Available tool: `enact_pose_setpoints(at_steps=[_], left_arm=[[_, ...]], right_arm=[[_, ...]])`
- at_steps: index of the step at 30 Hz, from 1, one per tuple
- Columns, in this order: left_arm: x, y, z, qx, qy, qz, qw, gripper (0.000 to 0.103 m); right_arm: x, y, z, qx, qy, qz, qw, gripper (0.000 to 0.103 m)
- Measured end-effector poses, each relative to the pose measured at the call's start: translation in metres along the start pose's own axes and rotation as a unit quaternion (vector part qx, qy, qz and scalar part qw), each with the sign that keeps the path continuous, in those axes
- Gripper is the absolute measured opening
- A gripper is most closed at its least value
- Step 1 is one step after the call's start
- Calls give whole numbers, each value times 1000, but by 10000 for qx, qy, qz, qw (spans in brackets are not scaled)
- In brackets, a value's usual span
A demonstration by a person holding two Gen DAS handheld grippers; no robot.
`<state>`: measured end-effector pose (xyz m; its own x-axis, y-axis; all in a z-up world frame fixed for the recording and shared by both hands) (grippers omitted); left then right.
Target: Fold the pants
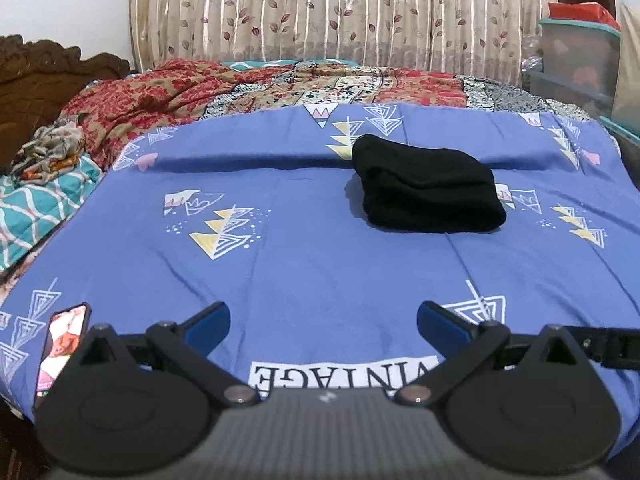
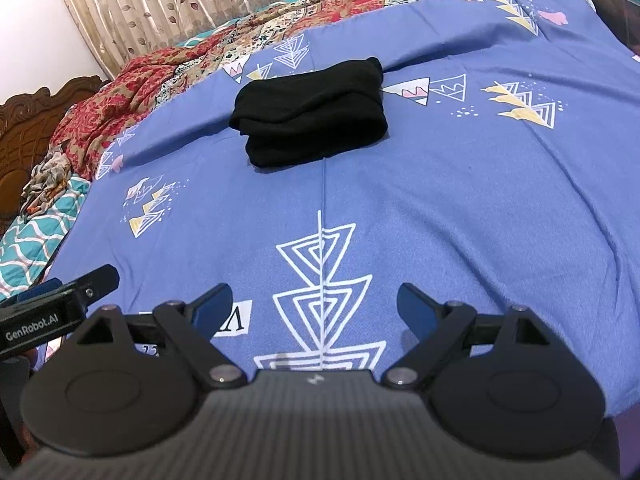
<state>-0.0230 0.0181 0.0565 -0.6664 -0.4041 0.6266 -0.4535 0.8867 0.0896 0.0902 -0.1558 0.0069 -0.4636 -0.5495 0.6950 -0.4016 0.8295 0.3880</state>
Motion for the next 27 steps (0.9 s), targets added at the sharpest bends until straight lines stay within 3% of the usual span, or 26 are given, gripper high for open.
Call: enact_pose_setpoints(at_steps=[5, 19, 27], left_arm=[[0, 1, 1, 68, 78, 31, 9999, 103], [-2, 8, -10, -35, 33, -420, 9991, 103], [-1, 13, -13, 9, 35, -498, 9988, 103]], right_arm=[[1, 0, 0, -5, 1, -14, 10000, 91], [-1, 2, 2, -14, 61, -34, 10000, 91], [-3, 1, 3, -30, 104, -35, 9999, 91]])
Point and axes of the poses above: each gripper's, at about its wrist camera, not at the fingertips, and x roughly against the way its jaws point, y to its left, z to its underside, the point moved 8 cm from there along -x, roughly the way its jaws point, and after that the axes turned 3 degrees about -x, right-handed, at the moved point
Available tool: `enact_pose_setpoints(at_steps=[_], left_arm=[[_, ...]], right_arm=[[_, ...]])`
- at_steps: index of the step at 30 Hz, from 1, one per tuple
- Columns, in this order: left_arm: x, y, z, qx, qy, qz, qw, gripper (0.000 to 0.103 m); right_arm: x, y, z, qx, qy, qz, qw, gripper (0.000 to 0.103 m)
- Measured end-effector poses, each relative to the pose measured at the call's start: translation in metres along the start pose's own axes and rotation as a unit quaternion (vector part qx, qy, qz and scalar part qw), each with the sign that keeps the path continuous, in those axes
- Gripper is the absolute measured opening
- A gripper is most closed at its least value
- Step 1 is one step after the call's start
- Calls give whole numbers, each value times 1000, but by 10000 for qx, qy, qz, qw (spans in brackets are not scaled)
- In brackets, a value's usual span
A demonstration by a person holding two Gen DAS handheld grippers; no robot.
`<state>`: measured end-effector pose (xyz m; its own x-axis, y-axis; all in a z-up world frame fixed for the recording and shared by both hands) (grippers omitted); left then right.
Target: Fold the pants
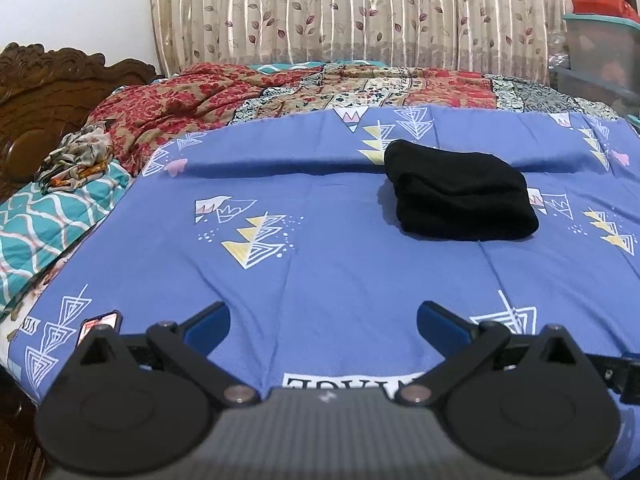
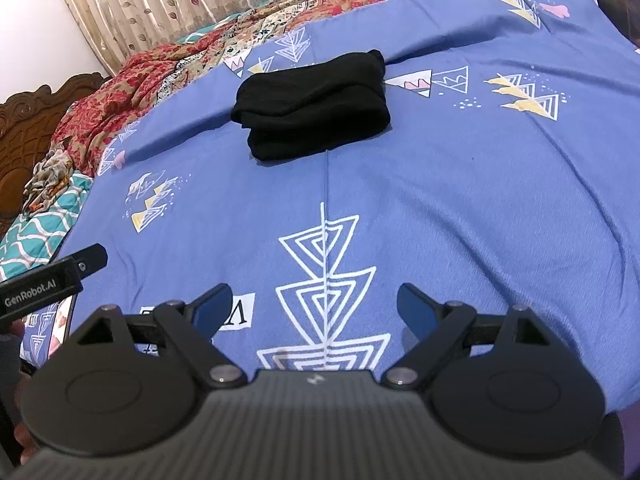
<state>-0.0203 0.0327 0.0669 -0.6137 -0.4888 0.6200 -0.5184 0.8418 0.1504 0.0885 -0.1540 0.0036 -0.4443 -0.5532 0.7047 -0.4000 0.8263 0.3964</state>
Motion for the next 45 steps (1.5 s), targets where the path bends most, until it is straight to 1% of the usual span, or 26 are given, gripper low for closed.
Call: enact_pose_setpoints(at_steps=[2, 5, 12, 16, 24, 36, 45], left_arm=[[1, 0, -1, -37, -36, -70, 10000, 103], [2, -1, -1, -79, -28, -82, 9999, 103], [-1, -1, 1, -4, 230, 106, 9997, 103], [-4, -3, 6, 63, 418, 283, 9987, 103], [-14, -8, 21, 86, 894, 360, 9953, 103], [-23, -13, 34, -103, 1224, 208, 9922, 103], [-27, -13, 35, -248, 1208, 69, 9923, 103]], right_arm=[[0, 0, 0, 0, 4, -1, 10000, 91], [0, 1, 0, 44, -21, -5, 10000, 91], [2, 2, -2, 107, -55, -33, 9999, 91], [3, 2, -2, 104, -62, -37, 9999, 91], [5, 4, -3, 111, -79, -46, 9999, 91], [4, 0, -4, 48, -54, -70, 9999, 91], [1, -3, -3, 0, -3, -78, 10000, 91]])
Point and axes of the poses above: each gripper's, at about its wrist camera, not at the fingertips, and x roughly against the way its jaws point, y to its left, z to its underside, the point moved 8 cm from there along -x, roughly the way its jaws point, and after that the axes turned 3 degrees about -x, right-handed, at the moved point
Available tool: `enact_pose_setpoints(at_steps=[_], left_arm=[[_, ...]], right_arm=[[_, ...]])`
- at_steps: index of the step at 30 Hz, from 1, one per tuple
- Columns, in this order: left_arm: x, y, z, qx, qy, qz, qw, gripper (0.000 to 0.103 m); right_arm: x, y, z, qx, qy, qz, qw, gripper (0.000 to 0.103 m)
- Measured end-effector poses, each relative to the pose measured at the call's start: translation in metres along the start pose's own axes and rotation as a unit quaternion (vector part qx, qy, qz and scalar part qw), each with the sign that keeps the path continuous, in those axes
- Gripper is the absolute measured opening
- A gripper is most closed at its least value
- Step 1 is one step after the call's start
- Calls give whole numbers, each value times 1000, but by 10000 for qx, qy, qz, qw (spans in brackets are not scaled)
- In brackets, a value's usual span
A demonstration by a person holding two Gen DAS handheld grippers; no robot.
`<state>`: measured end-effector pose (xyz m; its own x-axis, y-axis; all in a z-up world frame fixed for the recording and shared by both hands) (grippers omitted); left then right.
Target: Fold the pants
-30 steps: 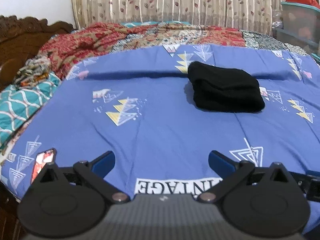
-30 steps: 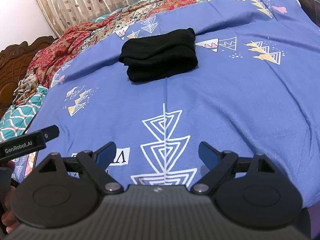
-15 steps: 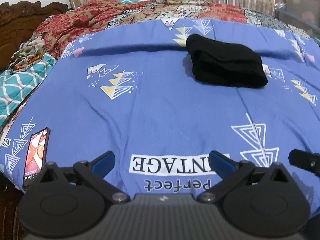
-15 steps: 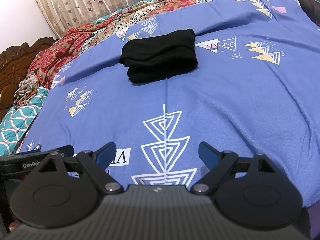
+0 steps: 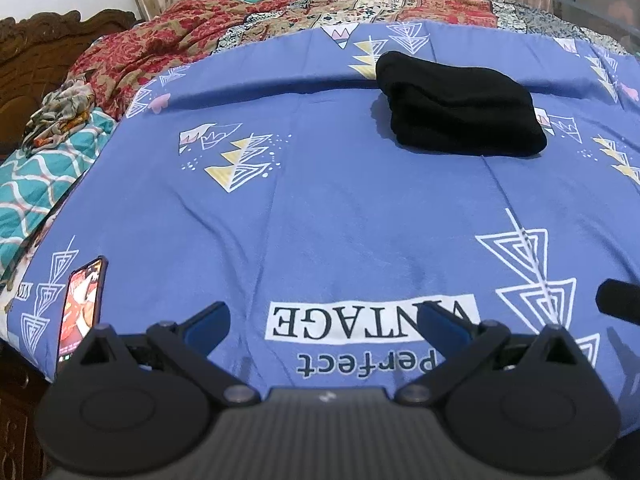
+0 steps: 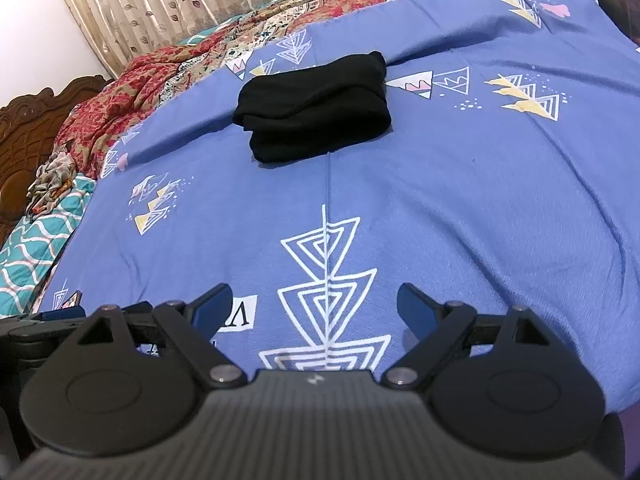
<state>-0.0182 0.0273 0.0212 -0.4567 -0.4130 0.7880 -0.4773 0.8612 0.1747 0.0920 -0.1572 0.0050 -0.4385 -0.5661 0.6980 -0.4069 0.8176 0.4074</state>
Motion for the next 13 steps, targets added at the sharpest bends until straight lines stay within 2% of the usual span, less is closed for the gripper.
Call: enact_pose_setpoints(at_steps=[7, 13], left_arm=[[-2, 0, 0, 25, 18, 75, 10000, 103], [2, -5, 0, 70, -70, 392, 9992, 103]], right_arm=[[0, -1, 0, -6, 0, -1, 10000, 91], [-1, -1, 1, -11, 3, -3, 10000, 91]])
Point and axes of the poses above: each gripper's, at about its wrist camera, not at the fingertips, and x roughly against the way its jaws point, y to its left, z to its underside, the point moved 8 cm from there along -x, roughly the way its jaws point, and after that the axes turned 3 degrees about -x, right-handed, at the moved point
